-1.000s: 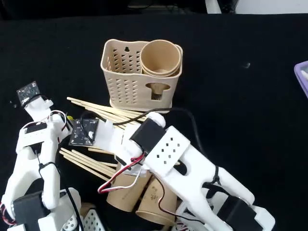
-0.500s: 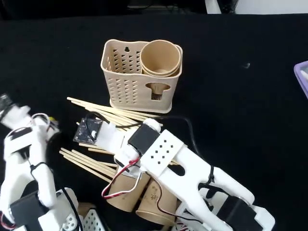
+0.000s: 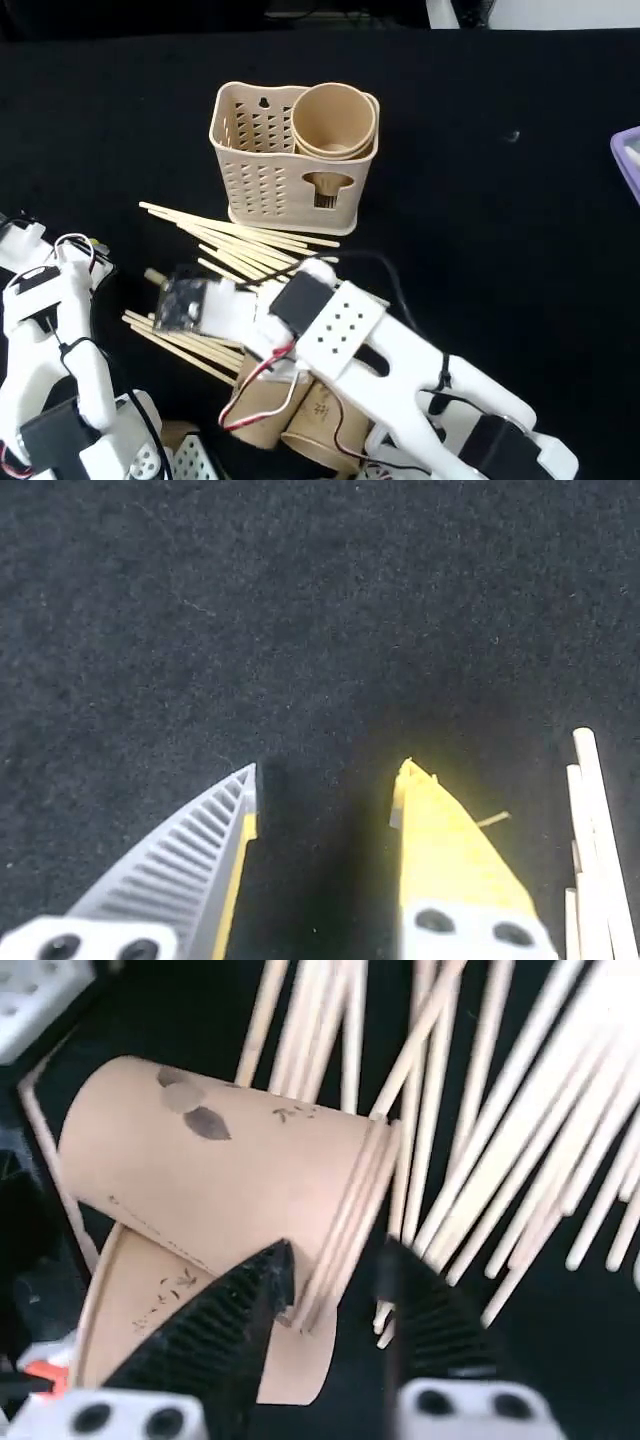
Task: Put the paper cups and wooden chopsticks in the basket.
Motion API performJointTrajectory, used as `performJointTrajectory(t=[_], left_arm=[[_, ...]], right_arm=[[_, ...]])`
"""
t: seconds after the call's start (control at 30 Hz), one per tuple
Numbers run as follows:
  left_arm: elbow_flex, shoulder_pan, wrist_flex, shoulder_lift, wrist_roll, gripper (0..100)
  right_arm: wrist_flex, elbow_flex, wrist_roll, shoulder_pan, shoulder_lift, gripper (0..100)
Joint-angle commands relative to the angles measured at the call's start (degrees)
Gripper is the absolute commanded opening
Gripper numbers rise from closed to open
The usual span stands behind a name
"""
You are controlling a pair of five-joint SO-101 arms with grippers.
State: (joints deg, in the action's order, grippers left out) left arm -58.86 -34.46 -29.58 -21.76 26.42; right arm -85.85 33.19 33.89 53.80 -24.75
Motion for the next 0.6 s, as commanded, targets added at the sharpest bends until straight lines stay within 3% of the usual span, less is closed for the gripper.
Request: performJointTrajectory(t=[0.0, 0.2, 0.33, 0.57], left_arm=[[1.27, -0.57, 0.88, -1.41, -0.79, 22], [1.27, -0.57, 0.88, -1.41, -0.79, 22], [1.27, -0.57, 0.88, -1.41, -0.79, 22], [1.27, -0.57, 0.88, -1.41, -0.79, 22]], right_arm=[[-2.64, -3.38, 2.64, 2.9, -0.04, 1.2], [-13.98, -19.74, 2.55, 2.99, -0.04, 1.1], [-15.3, -27.47, 2.29, 1.67, -0.04, 1.1], [-8.97, -19.38, 2.2, -2.37, 0.48, 1.5]])
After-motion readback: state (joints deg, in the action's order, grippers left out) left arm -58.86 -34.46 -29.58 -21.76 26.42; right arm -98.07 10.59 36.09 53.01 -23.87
